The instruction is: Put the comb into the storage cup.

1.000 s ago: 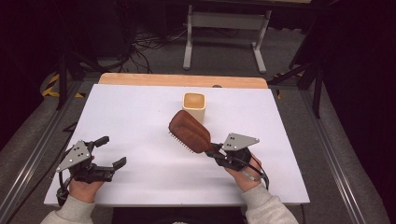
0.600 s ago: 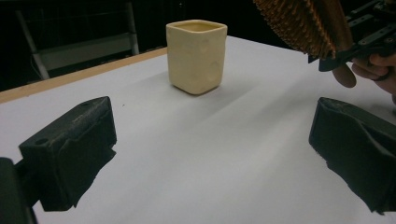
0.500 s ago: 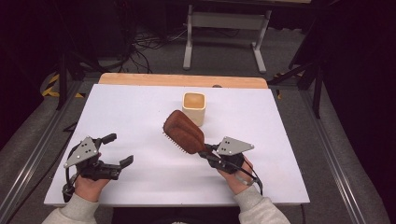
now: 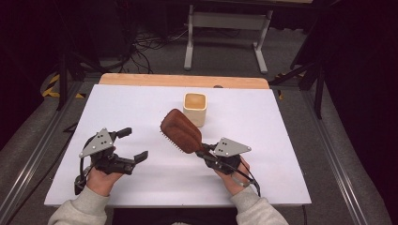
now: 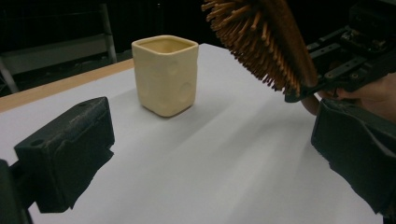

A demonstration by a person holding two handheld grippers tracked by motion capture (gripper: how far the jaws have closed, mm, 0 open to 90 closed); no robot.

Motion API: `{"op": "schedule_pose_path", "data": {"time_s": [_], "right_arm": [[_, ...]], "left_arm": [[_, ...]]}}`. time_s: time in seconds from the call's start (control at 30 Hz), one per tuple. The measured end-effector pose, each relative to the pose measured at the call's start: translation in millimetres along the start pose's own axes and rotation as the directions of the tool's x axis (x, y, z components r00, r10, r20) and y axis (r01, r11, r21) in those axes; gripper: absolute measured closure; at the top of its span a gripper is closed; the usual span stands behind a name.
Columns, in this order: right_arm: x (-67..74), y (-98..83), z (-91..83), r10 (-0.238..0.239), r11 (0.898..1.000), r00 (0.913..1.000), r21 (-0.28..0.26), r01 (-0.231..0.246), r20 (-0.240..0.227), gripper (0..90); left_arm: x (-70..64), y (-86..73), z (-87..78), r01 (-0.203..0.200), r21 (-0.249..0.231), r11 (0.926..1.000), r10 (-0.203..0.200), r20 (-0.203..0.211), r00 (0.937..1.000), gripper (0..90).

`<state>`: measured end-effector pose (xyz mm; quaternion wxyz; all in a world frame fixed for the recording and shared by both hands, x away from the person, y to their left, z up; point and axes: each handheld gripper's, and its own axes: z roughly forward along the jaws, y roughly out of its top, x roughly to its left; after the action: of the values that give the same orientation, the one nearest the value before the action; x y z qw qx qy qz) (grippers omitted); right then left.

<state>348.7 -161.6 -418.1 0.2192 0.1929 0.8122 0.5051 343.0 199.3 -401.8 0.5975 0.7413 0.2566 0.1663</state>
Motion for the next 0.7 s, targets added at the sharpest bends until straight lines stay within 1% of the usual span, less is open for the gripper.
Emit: {"op": "schedule_pose_path", "data": {"time_s": [0.27, 0.3, 0.33, 0.5, 0.53, 0.57, 0.63, 0.7], "right_arm": [[2.7, 0.6, 2.3, -0.004, 1.000, 0.9999, -0.010, 0.004, 0.011, 72.3], [3.1, 0.8, 2.4, -0.004, 1.000, 0.9999, -0.012, 0.004, 0.015, 72.3], [3.2, 1.0, 2.6, -0.003, 1.000, 0.9999, -0.014, 0.004, 0.015, 72.3], [4.0, 1.9, 3.7, -0.006, 1.000, 0.9997, -0.019, 0.006, 0.023, 72.3], [4.3, 2.1, 3.8, -0.005, 1.000, 0.9997, -0.021, 0.005, 0.025, 72.3], [4.5, 2.3, 4.0, -0.003, 1.000, 0.9997, -0.024, 0.004, 0.025, 72.3], [5.2, 2.7, 4.4, -0.004, 1.000, 0.9997, -0.026, 0.005, 0.026, 72.3], [5.6, 2.9, 4.7, -0.004, 1.000, 0.9997, -0.028, 0.005, 0.026, 72.3]], "left_arm": [[-8.9, 14.8, 19.9, 0.009, -0.016, 0.9998, -0.008, 0.035, 0.9993, 0.2], [-8.9, 14.8, 19.9, 0.009, -0.016, 0.9998, -0.008, 0.035, 0.9993, 0.2], [-10.3, 18.1, 24.1, 0.012, -0.012, 0.9999, -0.012, 0.047, 0.9988, 0.2], [-14.2, 26.7, 35.3, 0.011, -0.005, 0.9999, -0.011, 0.062, 0.9980, 0.2], [-14.9, 28.0, 37.6, 0.013, -0.002, 0.9999, -0.013, 0.066, 0.9977, 0.2], [-15.2, 29.3, 39.8, 0.006, 0.005, 1.0000, -0.006, 0.067, 0.9978, 0.2], [-16.9, 31.1, 45.4, 0.010, 0.011, 0.9999, -0.011, 0.072, 0.9974, 0.2], [-17.1, 31.7, 47.6, 0.009, 0.014, 0.9999, -0.010, 0.073, 0.9973, 0.2]]}}
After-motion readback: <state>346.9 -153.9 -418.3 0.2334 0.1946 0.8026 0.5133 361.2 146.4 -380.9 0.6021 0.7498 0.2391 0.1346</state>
